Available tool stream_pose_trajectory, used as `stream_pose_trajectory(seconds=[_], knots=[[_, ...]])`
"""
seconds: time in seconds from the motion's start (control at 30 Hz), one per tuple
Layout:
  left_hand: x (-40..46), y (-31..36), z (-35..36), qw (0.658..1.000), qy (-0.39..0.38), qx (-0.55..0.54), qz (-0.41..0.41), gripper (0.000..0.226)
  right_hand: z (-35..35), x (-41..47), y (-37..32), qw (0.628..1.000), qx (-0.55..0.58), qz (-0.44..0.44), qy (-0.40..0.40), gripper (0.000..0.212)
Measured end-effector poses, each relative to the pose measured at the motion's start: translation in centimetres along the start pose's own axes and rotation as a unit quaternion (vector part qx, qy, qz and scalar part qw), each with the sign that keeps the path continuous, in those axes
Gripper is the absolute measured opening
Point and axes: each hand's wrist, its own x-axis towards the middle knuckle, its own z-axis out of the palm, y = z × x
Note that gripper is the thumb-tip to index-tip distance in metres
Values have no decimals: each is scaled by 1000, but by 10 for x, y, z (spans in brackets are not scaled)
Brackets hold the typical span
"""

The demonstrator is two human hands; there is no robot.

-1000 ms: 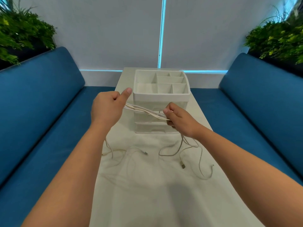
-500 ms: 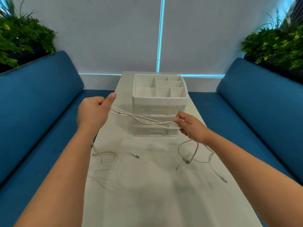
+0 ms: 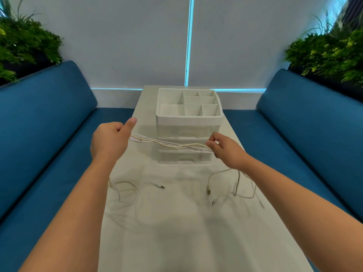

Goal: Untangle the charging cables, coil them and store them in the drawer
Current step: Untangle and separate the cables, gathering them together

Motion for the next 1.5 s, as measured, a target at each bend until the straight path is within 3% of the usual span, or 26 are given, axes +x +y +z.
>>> stream_pose_trajectory(seconds=[0.13, 0.2, 0.3, 0.37, 0.47, 0.67, 1.0, 1.13, 1.33, 1.5], knots=[[1, 2, -2, 994, -108, 20, 5, 69, -13, 0, 4, 988, 141, 58, -18, 24], [-3, 4, -5, 983, -180, -26, 19, 65, -21, 0, 7, 980, 174, 82, -51, 24], [-5, 4, -12, 949, -297, -101, 41, 48, -31, 0, 9, 973, 179, 101, -100, 24], [-5, 4, -11, 939, -325, -93, 62, 29, -33, 1, 5, 969, 182, 107, -129, 24], [-8, 10, 8, 958, -274, -29, 82, 23, -27, 4, -8, 961, 202, 100, -158, 23], [-19, 29, 46, 962, -217, 5, 167, 36, -3, 17, -56, 947, 232, 46, -216, 21], [-19, 36, 49, 933, -277, -26, 229, 18, 0, 35, -75, 963, 249, 34, -100, 25], [-16, 36, 48, 928, -254, -20, 272, 15, 4, 31, -79, 953, 242, 32, -180, 27], [-20, 31, 52, 935, -245, -2, 258, 13, 4, 27, -87, 931, 307, 49, -190, 35], [-24, 30, 49, 940, -213, 65, 258, 9, 2, 20, -80, 946, 226, 5, -234, 36]])
